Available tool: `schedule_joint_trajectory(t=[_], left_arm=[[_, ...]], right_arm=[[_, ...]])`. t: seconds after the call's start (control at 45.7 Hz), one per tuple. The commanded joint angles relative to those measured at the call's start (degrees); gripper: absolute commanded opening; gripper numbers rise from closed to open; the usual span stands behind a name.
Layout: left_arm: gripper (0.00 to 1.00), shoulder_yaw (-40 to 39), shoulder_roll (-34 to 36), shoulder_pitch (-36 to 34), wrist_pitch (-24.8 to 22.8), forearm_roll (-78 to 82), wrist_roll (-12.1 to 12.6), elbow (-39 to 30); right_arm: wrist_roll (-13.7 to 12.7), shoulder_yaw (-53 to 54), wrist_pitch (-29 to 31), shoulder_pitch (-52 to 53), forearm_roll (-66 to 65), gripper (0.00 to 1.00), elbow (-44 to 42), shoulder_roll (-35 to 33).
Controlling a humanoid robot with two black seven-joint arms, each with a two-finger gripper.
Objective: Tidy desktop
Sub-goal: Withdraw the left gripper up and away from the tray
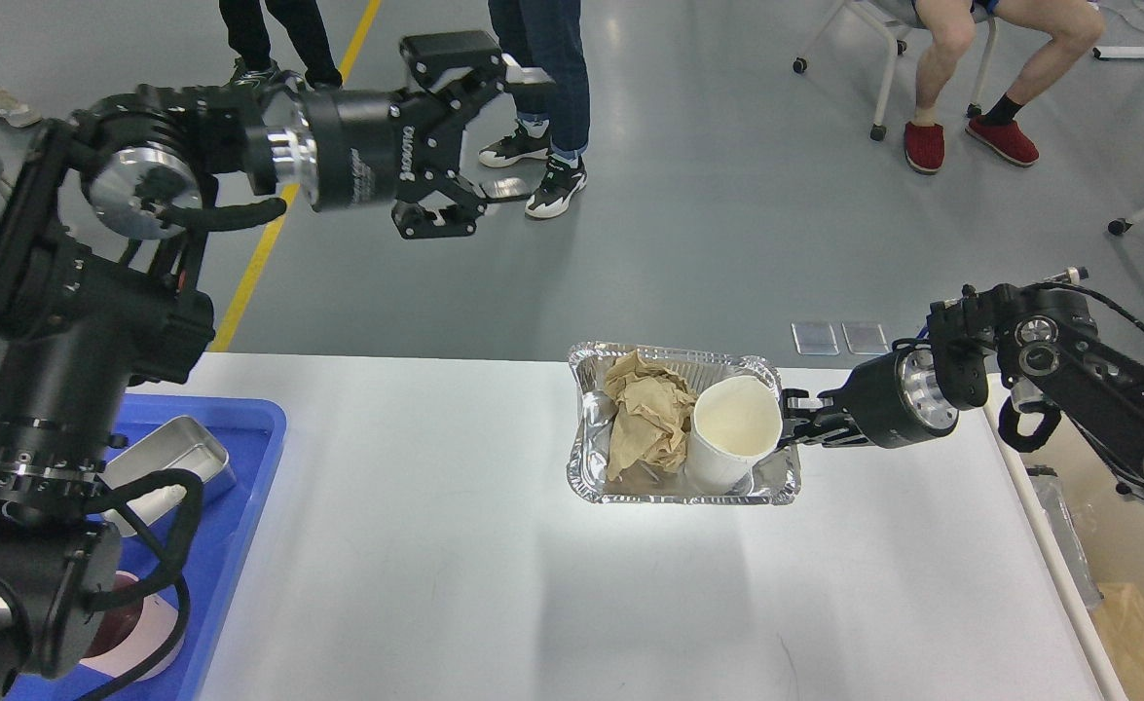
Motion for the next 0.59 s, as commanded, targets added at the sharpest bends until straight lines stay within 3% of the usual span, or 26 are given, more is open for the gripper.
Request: schedule_joint_trajectory(t=[0.0, 0.131, 0.219, 0.328, 0.482, 0.569], left_arm=[[0.97, -1.0, 2.9, -0.4, 1.8, -11.2, -0.2, 3.7], [0.97, -1.8, 3.2, -6.5, 6.5, -17.8, -0.8, 13.8], [0.97, -3.0, 3.3, -10.4, 9.6, -22.0, -4.7, 22.3], [0.97, -4.4, 2.9, -12.9, 15.1, -27.2, -14.0, 32.8], [0.97, -4.0, 2.3, -12.4, 19.0, -30.2, -30.1, 39.6], [0.97, -4.7, 1.1, -11.0, 19.4, -30.6, -33.8, 42.1]], right_arm=[[-0.1, -0.2, 0.0, -0.1, 0.0, 0.00, -0.3, -0.1], [-0.1, -0.4, 0.0, -0.3, 0.0, 0.00, -0.4, -0.1], [-0.1, -0.4, 0.0, -0.4, -0.2, 0.00, -0.5, 0.0], [-0.1, -0.4, 0.0, -0.4, -0.2, 0.00, -0.4, 0.0], [-0.1, -0.3, 0.0, -0.1, -0.2, 0.00, -0.4, 0.2], [-0.1, -0.1, 0.0, -0.3, -0.2, 0.00, -0.4, 0.1]])
